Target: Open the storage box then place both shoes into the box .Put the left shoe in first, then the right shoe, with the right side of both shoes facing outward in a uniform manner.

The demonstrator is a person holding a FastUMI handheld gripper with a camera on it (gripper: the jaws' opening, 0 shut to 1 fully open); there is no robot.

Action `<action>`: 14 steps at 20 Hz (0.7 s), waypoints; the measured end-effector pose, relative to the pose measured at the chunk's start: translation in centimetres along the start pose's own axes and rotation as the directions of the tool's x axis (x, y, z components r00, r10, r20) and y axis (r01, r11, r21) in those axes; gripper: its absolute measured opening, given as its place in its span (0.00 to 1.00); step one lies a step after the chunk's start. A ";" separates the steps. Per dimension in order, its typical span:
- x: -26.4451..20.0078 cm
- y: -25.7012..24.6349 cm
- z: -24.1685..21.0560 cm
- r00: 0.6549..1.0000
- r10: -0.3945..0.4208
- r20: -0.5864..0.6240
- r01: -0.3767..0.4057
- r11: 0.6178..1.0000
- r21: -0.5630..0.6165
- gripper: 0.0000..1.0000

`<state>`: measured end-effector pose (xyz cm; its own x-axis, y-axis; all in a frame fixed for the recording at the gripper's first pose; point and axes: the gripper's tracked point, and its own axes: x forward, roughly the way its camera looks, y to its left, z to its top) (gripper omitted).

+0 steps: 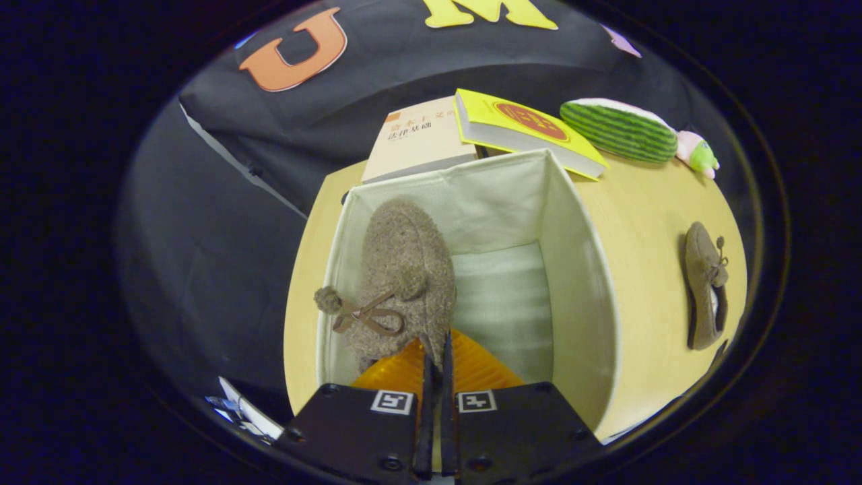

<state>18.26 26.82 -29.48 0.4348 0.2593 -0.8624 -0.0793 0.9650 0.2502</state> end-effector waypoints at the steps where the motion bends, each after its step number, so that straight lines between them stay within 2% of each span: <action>1: 0.0 0.4 0.3 1.000 0.007 0.010 -0.007 1.000 -0.007 0.14; 2: -0.2 1.0 0.5 0.999 0.028 0.024 -0.027 1.000 -0.016 0.28; 3: -0.5 1.4 0.7 0.999 0.037 0.032 -0.036 0.999 -0.040 0.33; 6: -2.1 1.5 1.0 0.998 0.029 0.054 -0.023 0.995 -0.096 1.00; 14: -8.4 -3.0 3.1 0.989 -0.025 0.143 0.056 0.975 -0.214 1.00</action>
<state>17.62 21.66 -21.65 0.5602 0.2264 -0.7968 -0.2453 0.9641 0.1014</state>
